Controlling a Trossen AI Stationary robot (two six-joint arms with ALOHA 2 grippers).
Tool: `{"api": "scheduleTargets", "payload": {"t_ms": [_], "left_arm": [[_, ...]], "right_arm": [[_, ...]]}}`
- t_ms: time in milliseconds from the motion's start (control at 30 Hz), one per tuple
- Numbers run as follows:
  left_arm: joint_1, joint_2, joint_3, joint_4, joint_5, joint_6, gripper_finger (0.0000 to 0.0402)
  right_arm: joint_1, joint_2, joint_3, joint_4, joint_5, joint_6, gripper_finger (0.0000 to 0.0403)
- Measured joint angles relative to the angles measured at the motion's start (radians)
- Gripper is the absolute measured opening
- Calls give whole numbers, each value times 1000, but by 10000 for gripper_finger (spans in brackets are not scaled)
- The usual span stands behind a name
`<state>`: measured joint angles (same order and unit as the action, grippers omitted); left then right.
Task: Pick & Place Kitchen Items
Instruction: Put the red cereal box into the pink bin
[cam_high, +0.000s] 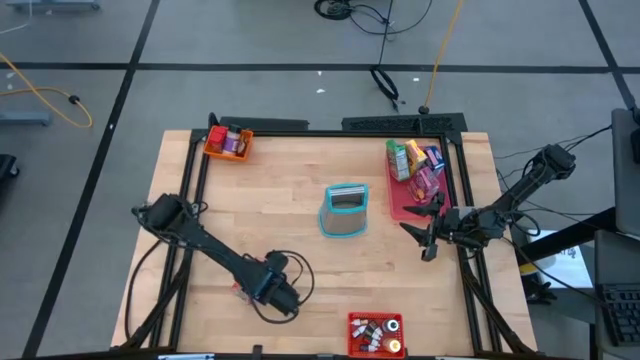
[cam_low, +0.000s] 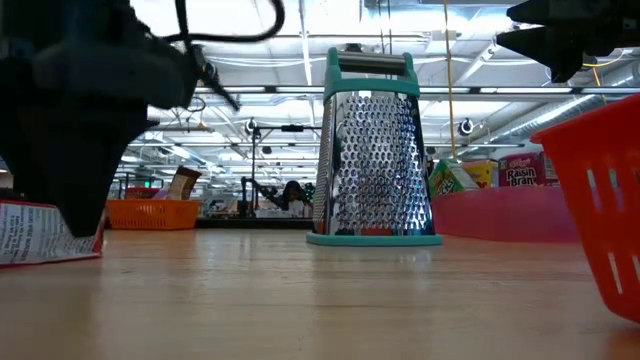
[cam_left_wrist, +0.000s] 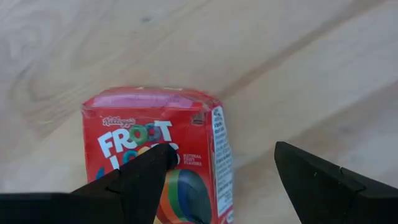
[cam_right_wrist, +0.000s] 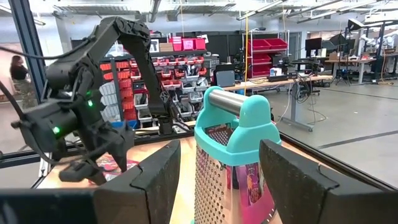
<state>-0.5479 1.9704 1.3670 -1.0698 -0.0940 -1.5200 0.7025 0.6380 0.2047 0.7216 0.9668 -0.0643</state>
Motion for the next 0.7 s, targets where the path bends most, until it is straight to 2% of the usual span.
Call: {"api": "scheduleTargets", "payload": {"t_ms": [133, 233, 633, 700], "left_arm": [[11, 16, 0, -26, 19, -1, 290], [16, 17, 0, -44, 28, -8, 257], [17, 17, -2, -60, 31, -8, 25], [17, 18, -2, -58, 33, -7, 11]], "right_arm": [[0, 0, 0, 0, 0, 0, 210], [0, 0, 0, 0, 0, 0, 210], [0, 0, 0, 0, 0, 0, 210], [0, 0, 0, 0, 0, 0, 210]]}}
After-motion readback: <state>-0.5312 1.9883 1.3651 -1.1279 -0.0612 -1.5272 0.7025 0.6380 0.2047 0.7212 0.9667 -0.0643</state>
